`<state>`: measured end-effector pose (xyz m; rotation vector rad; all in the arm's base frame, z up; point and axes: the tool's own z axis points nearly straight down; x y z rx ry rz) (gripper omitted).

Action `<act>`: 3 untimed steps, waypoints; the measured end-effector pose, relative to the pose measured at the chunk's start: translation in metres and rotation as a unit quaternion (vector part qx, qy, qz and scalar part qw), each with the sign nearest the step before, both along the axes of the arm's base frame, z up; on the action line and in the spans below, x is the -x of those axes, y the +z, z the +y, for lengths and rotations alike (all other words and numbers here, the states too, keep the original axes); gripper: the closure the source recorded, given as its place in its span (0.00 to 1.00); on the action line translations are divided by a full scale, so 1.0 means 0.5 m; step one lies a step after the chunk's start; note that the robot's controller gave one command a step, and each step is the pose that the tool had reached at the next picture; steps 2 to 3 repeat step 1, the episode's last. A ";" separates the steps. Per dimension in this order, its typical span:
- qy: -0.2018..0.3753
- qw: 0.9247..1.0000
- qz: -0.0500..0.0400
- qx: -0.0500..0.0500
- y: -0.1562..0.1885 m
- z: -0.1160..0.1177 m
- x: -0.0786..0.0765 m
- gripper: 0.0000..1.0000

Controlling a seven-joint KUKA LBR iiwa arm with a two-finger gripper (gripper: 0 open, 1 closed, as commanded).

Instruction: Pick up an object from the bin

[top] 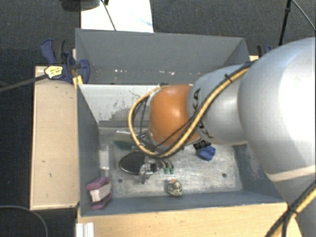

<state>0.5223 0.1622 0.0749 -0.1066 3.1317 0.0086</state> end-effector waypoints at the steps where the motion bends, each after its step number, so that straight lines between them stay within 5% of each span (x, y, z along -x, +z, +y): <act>1: 0.029 1.000 -0.001 0.002 0.271 0.010 0.007 1.00; 3: 0.029 1.000 -0.001 0.002 0.271 0.010 0.007 1.00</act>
Offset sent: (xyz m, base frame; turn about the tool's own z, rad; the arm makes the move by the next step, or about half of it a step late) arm -0.0052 0.0045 0.1307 -0.0618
